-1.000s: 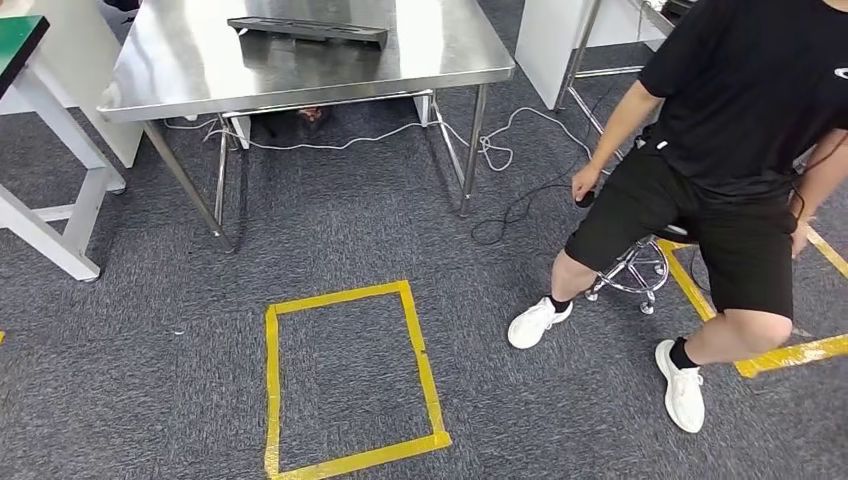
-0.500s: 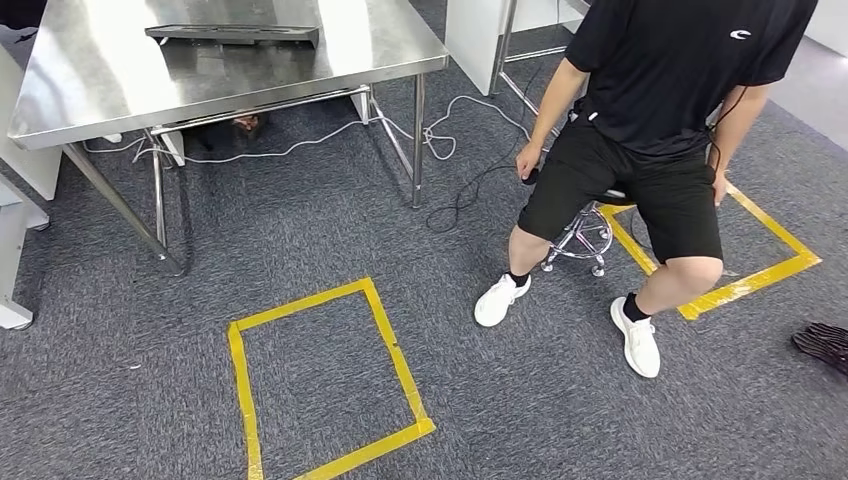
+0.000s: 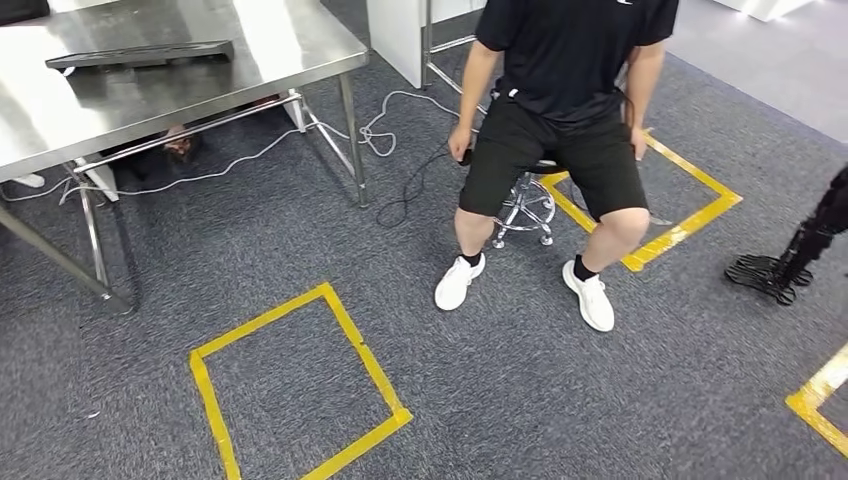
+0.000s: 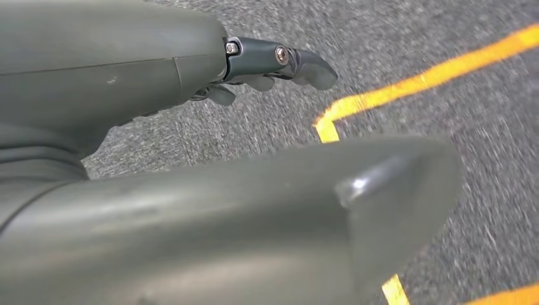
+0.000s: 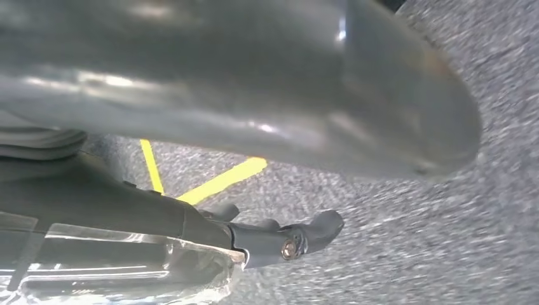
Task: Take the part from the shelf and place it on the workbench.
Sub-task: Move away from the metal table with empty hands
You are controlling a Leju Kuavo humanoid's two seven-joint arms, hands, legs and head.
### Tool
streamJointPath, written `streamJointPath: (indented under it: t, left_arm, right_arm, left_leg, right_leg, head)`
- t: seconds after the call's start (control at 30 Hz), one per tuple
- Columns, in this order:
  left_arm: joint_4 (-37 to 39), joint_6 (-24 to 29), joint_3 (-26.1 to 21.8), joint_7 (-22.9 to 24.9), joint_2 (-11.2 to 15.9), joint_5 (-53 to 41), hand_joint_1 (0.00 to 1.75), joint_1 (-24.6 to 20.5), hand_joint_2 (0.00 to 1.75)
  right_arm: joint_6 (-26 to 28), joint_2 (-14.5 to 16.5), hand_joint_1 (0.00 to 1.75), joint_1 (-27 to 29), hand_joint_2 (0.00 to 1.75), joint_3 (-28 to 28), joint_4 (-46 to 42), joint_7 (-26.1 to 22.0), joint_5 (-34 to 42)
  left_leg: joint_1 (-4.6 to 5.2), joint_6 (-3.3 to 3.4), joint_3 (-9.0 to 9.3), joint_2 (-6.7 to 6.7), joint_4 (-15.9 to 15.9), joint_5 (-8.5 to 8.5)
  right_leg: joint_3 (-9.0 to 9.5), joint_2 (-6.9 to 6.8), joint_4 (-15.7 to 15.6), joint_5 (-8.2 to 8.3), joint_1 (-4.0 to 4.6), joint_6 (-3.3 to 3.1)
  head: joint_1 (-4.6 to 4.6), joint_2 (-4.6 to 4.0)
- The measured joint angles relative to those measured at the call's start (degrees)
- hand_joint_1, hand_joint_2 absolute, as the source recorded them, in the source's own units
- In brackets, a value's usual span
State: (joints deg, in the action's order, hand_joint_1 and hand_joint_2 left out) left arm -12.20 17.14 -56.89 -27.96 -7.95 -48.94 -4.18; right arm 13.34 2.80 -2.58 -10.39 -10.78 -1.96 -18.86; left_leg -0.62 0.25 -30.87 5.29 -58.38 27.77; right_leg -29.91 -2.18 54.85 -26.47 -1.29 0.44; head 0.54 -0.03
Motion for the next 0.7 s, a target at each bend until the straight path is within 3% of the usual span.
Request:
streamJointPath:
  t: [0.07,0.13,0.17,0.23,0.3,0.37,0.43,0.47,0.53,0.6,0.67,0.7]
  left_arm:
    - [0.01,0.09,-0.01,0.04,0.02,0.02,0.0,0.16,0.0]
    - [0.02,0.17,-0.02,0.13,0.02,-0.01,0.0,0.42,0.0]
    - [0.02,0.19,-0.02,0.13,0.05,-0.09,0.0,0.51,0.0]
    - [0.02,0.18,-0.01,0.0,0.19,-0.4,0.0,0.56,0.0]
    - [0.02,0.1,-0.01,-0.31,0.46,-0.69,0.0,0.58,0.0]
    - [0.02,-0.1,0.02,-0.74,0.73,-0.97,0.0,0.56,0.0]
    - [0.01,-0.25,0.05,-1.09,0.87,-1.15,0.0,0.44,0.0]
    - [0.01,-0.26,0.07,-1.17,0.89,-1.19,0.0,0.37,0.0]
    - [0.01,-0.11,0.08,-1.03,0.95,-1.24,0.0,0.31,0.0]
    - [0.01,0.59,0.06,0.21,1.05,-1.08,0.0,0.43,0.0]
    - [0.02,1.75,-0.05,1.93,1.13,-0.57,0.0,0.6,0.0]
    - [0.02,2.35,-0.16,2.5,1.12,-0.24,0.0,0.67,0.0]
  right_arm:
    - [-0.02,0.01,0.0,-0.04,0.0,0.11,0.0,0.03,-0.1]
    - [-0.05,0.02,0.0,-0.1,0.0,0.3,0.0,-0.01,-0.17]
    - [-0.07,0.04,0.0,-0.05,0.0,0.36,0.01,-0.04,-0.16]
    - [-0.07,0.1,0.0,0.12,0.0,0.4,0.02,-0.09,-0.14]
    - [-0.03,0.26,0.0,0.09,0.0,0.4,0.03,-0.03,-0.1]
    - [0.05,0.47,0.0,-0.09,0.0,0.4,0.03,0.18,-0.04]
    - [0.19,0.62,0.0,0.01,0.0,0.4,0.05,0.44,-0.03]
    - [0.26,0.64,0.0,0.15,0.0,0.4,0.07,0.57,-0.06]
    - [0.42,0.7,0.0,0.27,0.0,0.4,0.09,0.93,-0.18]
    - [0.55,0.8,0.0,0.14,0.0,0.48,0.1,1.75,-0.94]
    - [0.5,0.81,0.0,0.16,0.0,0.88,0.1,2.78,-2.37]
    - [0.38,0.78,0.0,0.25,0.0,1.22,0.11,3.1,-3.08]
  left_leg:
    - [-0.32,-0.55,-2.3,-3.72,-5.7,4.01]
    - [-0.39,-0.65,-5.32,-5.17,-12.79,7.54]
    - [-0.41,-0.62,-6.02,-5.3,-14.38,7.69]
    - [-0.48,-0.37,-4.67,-5.57,-11.52,4.79]
    - [-0.62,0.13,-1.38,-7.71,-4.24,0.98]
    - [-0.53,0.58,0.29,-9.37,-0.1,-0.31]
    - [-0.21,1.17,0.31,-8.57,0.52,-0.38]
    - [-0.25,1.57,0.44,-7.96,1.06,-0.76]
    - [-0.35,2.41,0.76,-6.57,2.39,-1.62]
    - [-0.18,2.8,0.7,-4.97,2.9,-2.0]
    - [0.02,2.85,0.55,-3.27,2.87,-2.04]
    - [0.08,2.81,0.52,-2.49,2.85,-2.04]
  right_leg:
    - [-0.05,1.34,-0.03,0.5,-0.3,-0.78]
    - [-0.37,2.89,0.02,0.77,-0.04,-1.2]
    - [-0.44,3.76,0.08,0.84,0.08,-1.28]
    - [-0.41,5.44,0.3,0.89,0.18,-1.33]
    - [-0.61,6.96,0.7,0.87,0.34,-1.2]
    - [-1.3,8.27,0.97,1.04,0.44,-0.61]
    - [-2.13,9.38,0.76,1.49,0.41,0.4]
    - [-2.44,9.21,0.83,1.56,0.47,0.76]
    - [-4.22,6.74,3.53,0.13,0.73,0.82]
    - [-7.82,3.77,10.66,-3.15,0.58,0.42]
    - [-10.47,2.9,16.49,-5.1,0.17,0.79]
    - [-10.17,2.68,16.47,-4.83,-0.04,1.32]
  head:
    - [-0.14,-0.01]
    - [-0.16,-0.01]
    - [-0.16,-0.01]
    - [-0.15,-0.01]
    - [-0.13,-0.01]
    - [-0.13,-0.01]
    - [-0.15,0.0]
    - [-0.1,0.0]
    - [0.1,0.01]
    - [0.32,-0.01]
    - [0.37,-0.01]
    - [0.39,-0.01]
